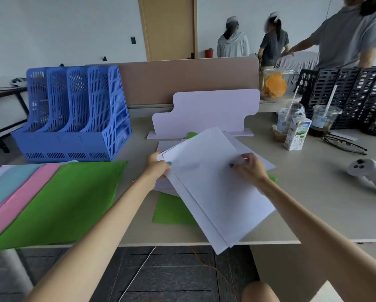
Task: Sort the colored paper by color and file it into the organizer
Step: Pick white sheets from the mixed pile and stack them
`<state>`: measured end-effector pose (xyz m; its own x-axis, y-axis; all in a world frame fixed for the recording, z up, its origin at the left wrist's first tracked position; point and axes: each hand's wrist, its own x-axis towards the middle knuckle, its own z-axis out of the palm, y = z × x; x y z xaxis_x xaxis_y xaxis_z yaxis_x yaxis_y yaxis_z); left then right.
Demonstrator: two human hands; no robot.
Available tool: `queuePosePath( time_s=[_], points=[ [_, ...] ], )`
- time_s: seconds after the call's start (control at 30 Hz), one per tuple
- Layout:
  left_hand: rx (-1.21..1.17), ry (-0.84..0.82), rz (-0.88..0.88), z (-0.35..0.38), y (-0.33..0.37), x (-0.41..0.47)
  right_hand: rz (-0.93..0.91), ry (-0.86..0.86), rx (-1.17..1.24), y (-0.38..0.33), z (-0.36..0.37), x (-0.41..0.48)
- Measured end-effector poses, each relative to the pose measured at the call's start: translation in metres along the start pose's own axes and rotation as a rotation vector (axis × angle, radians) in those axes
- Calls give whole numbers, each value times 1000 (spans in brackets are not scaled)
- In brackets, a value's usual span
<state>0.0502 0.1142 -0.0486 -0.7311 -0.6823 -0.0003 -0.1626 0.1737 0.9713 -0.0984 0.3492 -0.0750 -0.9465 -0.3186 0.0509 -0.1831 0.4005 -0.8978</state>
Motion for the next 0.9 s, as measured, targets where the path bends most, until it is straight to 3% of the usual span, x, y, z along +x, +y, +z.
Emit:
queuePosePath(
  time_s=[0.13,0.27,0.33,0.47,0.6,0.77,0.9],
  points=[
    [-59,35,-30,-6,0,12,76,-174,245,-7,-13,-9],
    [-92,10,-79,-8,-2,26,121,-345,295,-8,-15,-13],
    [-103,-15,-65,-7,-1,29,141,-338,275,-5,-9,-8],
    [-270,-45,-92,2,-11,30,152,-160,294,-8,9,1],
    [-118,-133,-87,11,-31,31,137,-94,339,-17,33,7],
    [135,124,131,0,-35,46,60,-82,186,-31,59,16],
    [410,255,204,-10,-46,64,76,-246,182,-37,62,18]
  ],
)
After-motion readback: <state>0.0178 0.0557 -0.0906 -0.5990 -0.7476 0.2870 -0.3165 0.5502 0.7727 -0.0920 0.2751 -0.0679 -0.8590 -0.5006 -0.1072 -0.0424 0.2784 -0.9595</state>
